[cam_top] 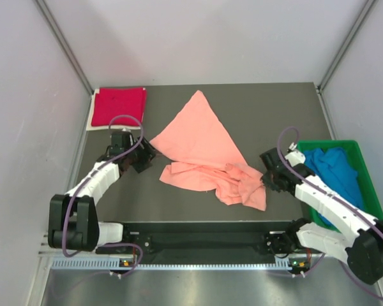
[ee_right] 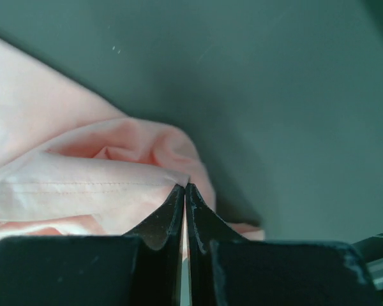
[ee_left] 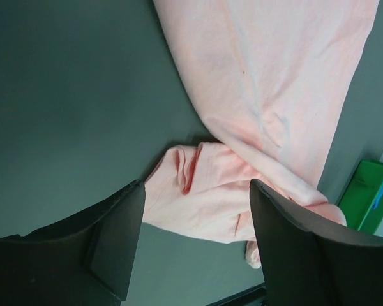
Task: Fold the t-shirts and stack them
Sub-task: Flatten the tshirt out
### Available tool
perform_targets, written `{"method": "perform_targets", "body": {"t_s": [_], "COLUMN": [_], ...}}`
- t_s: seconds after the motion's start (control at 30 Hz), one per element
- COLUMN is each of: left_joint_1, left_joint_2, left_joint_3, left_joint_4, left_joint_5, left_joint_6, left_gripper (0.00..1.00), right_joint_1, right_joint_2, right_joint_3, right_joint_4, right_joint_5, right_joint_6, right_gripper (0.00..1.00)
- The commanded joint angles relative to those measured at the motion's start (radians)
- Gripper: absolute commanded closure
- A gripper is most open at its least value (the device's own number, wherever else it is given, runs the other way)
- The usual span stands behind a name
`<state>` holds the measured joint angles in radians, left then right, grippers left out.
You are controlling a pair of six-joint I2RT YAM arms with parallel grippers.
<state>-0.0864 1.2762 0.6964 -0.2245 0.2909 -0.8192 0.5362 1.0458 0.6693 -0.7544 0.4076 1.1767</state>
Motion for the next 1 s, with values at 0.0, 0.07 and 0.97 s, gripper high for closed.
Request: {"method": "perform_targets", "body": {"t_s": [0.0,0.07,0.97], "left_joint_1": [0.004,0.005,-0.076], "left_joint_2": [0.063,0.127,0.785], "left_joint_3": [0.078,0.138,0.835], "left_joint_4": [0.088,0.067,-0.343], "left_joint_5": [-0.012,-0.053,-0.341], "left_joint_6": [-0.008,-0.001,-0.023], "left_gripper": [0.29,0.29,0.60], "right_joint_1": [-0.070,-0.079,-0.078], "right_joint_2": [-0.061,-0.075,-0.159], "right_joint_3": [0.061,0.076,0.046], "right_joint_4": [-0.054,-0.043,0.098], "right_joint_5": [0.033,0.016,-0.135], "right_joint_6": [-0.209,-0.261,-0.390], "right_gripper": [1.00,1.00,1.00]}}
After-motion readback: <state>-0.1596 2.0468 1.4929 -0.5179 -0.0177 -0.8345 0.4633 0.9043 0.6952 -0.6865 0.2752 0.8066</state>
